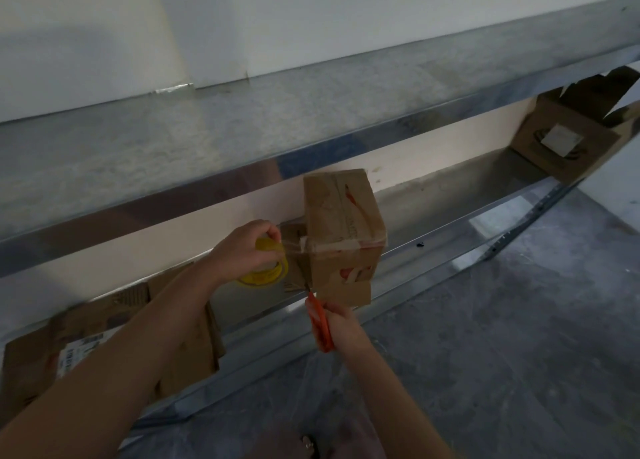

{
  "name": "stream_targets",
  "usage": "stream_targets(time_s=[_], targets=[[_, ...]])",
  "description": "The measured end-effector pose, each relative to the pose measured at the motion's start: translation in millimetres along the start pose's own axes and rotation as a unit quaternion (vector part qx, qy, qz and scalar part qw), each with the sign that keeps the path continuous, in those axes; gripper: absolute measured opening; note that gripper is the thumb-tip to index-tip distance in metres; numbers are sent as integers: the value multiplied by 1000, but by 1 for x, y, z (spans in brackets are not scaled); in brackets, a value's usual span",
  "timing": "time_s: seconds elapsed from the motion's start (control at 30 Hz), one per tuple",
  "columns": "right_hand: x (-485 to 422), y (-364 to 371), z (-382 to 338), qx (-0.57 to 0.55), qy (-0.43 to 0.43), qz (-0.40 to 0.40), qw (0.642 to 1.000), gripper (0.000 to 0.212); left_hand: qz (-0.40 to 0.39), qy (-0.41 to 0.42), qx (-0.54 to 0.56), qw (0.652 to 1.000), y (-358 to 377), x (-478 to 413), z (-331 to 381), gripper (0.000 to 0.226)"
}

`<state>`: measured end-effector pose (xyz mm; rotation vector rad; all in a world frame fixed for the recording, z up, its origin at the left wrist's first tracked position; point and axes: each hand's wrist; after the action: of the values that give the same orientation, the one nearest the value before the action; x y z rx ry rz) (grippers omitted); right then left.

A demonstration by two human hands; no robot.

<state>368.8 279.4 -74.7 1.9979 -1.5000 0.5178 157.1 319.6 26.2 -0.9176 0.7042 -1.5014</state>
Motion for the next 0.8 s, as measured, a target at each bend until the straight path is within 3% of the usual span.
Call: stream_targets(time_s=[0.1,0.23,0.43,0.6,0.8], targets=[[9,-1,0,181,-42,24,982,35,1,2,-7,1000,-2,-1,-3,18],[37,-36,-4,401,-156,122,895,34,-1,-5,-10,1000,-1,-1,-6,19],[53,-126,-41,380,-308,297,820,33,6,-31,-9,999,10,-4,-9,20],[-8,-185,-100,447,-264,301,800,37,13,-84,-5,996,19,-7,-3,25],[-106,-206,-141,536,-164,219,799,43,54,-144,5,988,28,0,8,26]])
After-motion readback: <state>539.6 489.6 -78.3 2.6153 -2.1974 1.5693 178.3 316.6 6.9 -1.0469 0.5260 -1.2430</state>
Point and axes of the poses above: each hand's wrist, its own x-axis away from the middle knuckle, its own y-axis out of the palm, z = x × y, and after that the axes turned 10 degrees about -x, right-handed
